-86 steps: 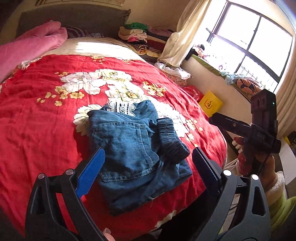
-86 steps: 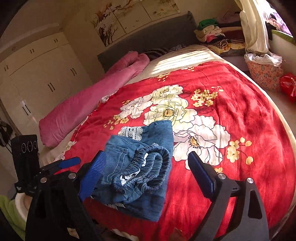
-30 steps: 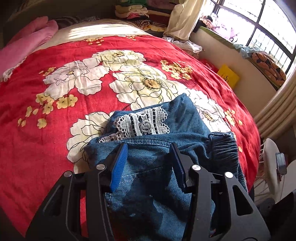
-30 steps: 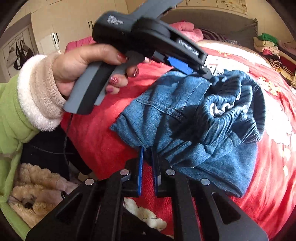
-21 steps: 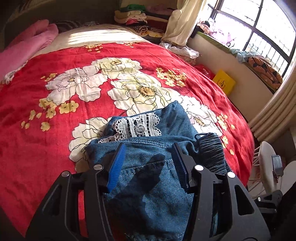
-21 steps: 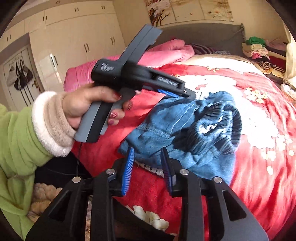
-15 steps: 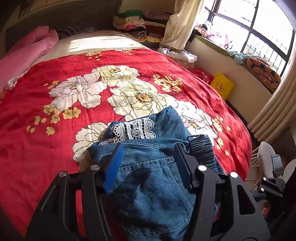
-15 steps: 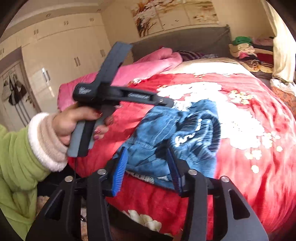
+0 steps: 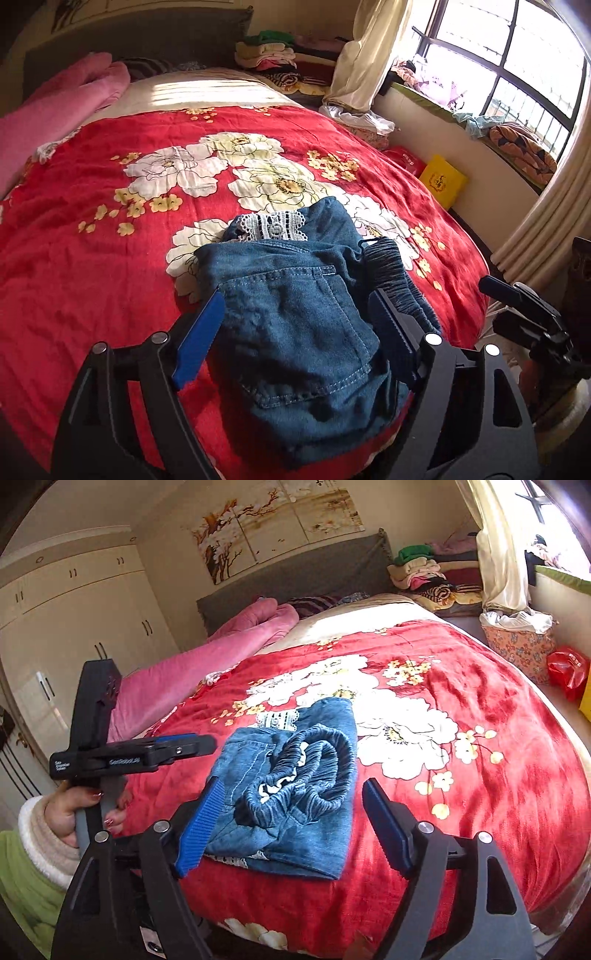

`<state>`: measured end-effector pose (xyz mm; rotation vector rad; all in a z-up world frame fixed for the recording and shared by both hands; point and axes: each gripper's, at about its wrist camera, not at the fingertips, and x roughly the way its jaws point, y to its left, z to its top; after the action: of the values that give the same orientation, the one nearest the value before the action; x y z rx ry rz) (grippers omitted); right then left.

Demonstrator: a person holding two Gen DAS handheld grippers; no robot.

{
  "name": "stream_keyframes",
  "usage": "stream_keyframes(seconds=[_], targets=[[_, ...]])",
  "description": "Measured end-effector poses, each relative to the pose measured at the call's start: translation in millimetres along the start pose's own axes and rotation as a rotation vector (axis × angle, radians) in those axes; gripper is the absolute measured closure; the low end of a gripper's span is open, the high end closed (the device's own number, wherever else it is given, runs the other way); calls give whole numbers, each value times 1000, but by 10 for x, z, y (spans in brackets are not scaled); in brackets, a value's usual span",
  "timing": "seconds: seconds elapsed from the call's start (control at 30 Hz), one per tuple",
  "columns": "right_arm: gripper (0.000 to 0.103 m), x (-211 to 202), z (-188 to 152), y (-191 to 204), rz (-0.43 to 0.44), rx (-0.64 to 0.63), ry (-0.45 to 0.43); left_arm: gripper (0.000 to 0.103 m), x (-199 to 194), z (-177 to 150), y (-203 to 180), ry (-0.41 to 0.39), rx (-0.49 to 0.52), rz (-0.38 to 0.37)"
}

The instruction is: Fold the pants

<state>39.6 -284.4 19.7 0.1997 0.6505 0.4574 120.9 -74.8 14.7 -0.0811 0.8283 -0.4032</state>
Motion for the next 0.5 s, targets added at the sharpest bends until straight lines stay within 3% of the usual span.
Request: stream_keyframes(seconds=[0.23, 0.5], targets=[[16, 8, -18, -60, -55, 27, 21, 16, -157, -157, 147, -3, -58, 30], [13, 193, 18, -181, -122, 69, 96, 12, -128, -223, 208, 13, -92, 66]])
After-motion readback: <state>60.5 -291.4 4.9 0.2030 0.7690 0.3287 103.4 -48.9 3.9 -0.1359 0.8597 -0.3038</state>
